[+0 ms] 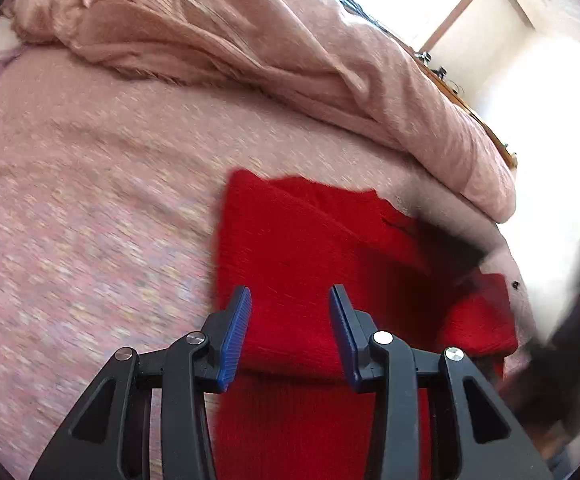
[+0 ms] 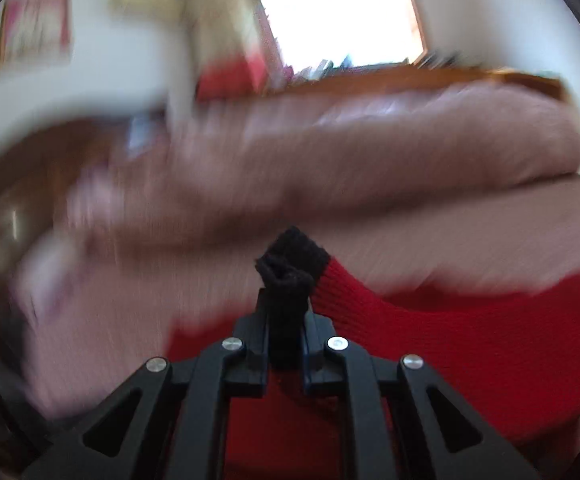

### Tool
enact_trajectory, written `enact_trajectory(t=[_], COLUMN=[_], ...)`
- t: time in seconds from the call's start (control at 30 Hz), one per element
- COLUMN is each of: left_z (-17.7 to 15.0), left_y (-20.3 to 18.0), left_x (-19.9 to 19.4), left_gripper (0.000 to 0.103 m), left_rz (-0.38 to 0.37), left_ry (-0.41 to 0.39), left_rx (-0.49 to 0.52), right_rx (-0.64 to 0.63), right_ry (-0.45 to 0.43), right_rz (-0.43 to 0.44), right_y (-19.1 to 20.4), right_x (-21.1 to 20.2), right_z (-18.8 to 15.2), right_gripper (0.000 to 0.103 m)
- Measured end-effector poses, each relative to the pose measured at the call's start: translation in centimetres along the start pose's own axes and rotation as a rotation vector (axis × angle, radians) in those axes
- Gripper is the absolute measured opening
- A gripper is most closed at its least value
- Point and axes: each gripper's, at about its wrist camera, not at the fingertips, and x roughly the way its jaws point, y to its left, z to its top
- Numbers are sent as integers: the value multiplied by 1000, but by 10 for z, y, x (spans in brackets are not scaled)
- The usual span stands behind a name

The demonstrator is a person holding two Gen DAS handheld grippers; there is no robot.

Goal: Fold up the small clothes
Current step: 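Fold the sleeve across the body with the right tool and release the cuff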

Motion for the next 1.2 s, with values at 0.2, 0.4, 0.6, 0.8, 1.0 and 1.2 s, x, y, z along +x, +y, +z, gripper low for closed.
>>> enact_trajectory(t=[0.2,0.4,0.6,0.8,1.0,1.2], left_z=[10,9,8,9,7,8], left_y=[20,33,38,47,41,35], left_x=[-6,-4,-9,-11,-5,1], left_gripper=[34,34,34,34,34,34], left_rz=[-26,-29,-23,-28,-17,-20], left_ry=[-13,2,11,20,43,51], left_rx=[-72,-141,-141,-168,-149,-141], right_rx=[-21,-55,-94,-93,-145,-128], right_ry=[143,-20,92,-38,102,125], right_rz=[-28,-5,-29,18,15,81], right_y=[22,23,33,40,51,49], right_x=[37,6,43,19,52,53], right_z=[-40,-18,-26,-23,-35,-33], right_gripper=[11,11,12,12,15,67])
